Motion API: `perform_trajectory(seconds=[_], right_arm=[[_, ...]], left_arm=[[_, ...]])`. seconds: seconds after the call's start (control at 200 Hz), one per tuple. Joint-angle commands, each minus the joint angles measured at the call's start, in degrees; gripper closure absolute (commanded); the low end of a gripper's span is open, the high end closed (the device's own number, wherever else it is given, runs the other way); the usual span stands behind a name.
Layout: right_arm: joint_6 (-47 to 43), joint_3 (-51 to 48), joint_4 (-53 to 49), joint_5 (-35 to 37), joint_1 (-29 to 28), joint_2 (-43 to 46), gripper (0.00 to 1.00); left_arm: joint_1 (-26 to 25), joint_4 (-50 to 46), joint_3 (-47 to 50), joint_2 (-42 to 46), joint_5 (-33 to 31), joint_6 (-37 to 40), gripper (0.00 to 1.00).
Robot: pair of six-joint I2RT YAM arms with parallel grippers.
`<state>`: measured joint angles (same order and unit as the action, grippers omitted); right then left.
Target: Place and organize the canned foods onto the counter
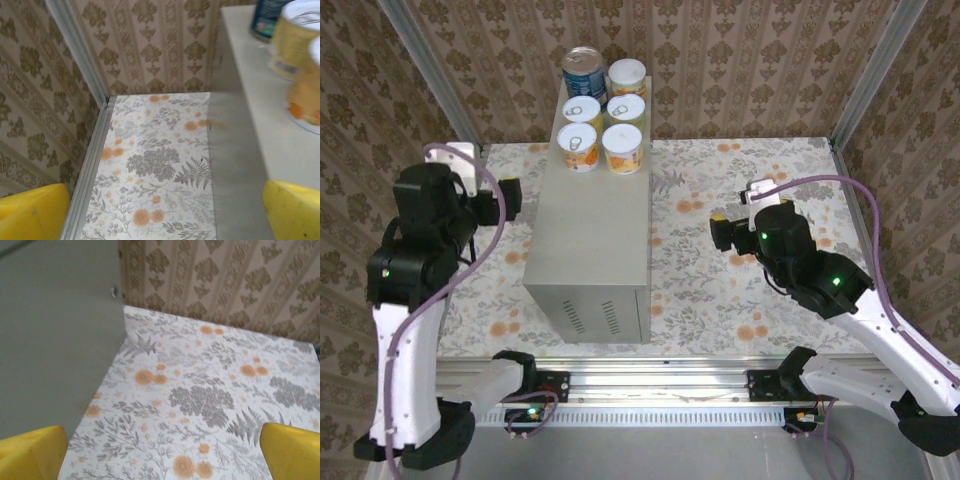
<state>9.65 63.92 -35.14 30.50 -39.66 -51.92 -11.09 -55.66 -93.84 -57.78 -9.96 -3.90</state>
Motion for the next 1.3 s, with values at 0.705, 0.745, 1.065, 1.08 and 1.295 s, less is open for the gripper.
perform_trajectory(seconds=[0.705,0.745,1.065,1.08,1.295], right_arm=[[-0.79,-32.21,35.95,-3.74,25.53,-6.11,0.00],[-1.18,-33.90,39.72,-4.25,26.10,-6.58,0.00],[-2.47,-39.92,60.72,-5.70,30.41,-19.64,0.00],[-2.47,-39.66,60.35,-5.58,30.35,-20.03,0.00],[-4.20,-40.35,67.87,-8.20,30.51,-22.33,0.00]], left_arm=[[13.60,45.63,53.34,0.05,-4.78,-4.94,0.00],[13.61,47.85,55.10,-0.89,-5.02,-4.82,0.00],[13.63,73.60,67.89,-10.39,-1.30,-4.03,0.00],[13.63,74.51,68.15,-10.85,-1.17,-4.09,0.00],[13.48,85.70,71.60,-15.00,1.54,-2.54,0.00]])
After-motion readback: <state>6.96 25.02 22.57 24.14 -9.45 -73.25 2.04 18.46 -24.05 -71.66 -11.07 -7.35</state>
